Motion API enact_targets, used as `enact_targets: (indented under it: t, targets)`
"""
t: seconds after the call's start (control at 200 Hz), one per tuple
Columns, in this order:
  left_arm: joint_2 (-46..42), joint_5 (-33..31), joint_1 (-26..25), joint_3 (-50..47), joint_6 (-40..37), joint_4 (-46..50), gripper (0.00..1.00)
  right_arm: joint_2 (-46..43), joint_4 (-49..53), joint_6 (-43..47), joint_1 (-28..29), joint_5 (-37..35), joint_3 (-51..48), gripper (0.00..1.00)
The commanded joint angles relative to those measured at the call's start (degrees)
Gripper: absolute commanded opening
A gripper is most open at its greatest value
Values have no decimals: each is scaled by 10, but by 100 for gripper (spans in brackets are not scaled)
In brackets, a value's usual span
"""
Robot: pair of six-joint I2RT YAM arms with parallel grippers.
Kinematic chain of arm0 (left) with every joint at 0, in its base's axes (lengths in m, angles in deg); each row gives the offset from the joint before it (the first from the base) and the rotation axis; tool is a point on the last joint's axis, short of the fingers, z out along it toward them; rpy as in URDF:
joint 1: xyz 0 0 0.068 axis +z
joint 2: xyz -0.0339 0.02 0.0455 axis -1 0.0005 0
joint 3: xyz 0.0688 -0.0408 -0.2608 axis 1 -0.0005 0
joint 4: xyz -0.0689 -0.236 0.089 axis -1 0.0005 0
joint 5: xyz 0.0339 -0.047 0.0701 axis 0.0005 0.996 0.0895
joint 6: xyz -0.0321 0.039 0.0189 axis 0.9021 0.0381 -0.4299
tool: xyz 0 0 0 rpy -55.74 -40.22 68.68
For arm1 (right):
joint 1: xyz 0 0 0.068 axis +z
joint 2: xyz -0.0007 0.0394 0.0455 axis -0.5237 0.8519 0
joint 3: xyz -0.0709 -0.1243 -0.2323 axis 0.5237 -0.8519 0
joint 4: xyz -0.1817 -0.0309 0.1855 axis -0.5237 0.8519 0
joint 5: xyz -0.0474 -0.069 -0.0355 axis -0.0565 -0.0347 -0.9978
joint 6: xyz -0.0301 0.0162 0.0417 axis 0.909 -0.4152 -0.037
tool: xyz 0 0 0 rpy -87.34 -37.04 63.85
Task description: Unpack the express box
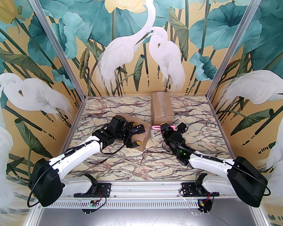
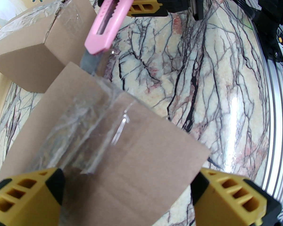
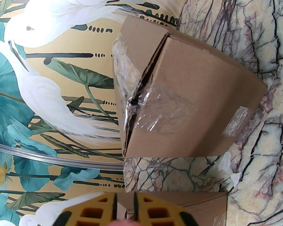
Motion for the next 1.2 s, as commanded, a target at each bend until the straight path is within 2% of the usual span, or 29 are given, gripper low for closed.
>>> enact_targets:
  t: [0.0, 0.365, 0.625, 0.87, 1.195]
  targets:
    - [31, -43, -10, 4, 30, -42, 91, 0, 30, -13, 13, 85, 23, 0]
    - [54, -147, -30, 11, 103, -113, 91, -9, 96, -21, 9, 123, 55, 0]
    - [69, -178, -30, 16, 142, -130, 91, 30, 65, -54, 9, 152, 56, 0]
    - [91, -250, -30, 35, 171, -133, 92, 27, 76, -52, 9, 174, 62, 0]
    - [100, -253, -29, 34, 176, -111, 92, -11, 91, -52, 9, 175, 41, 0]
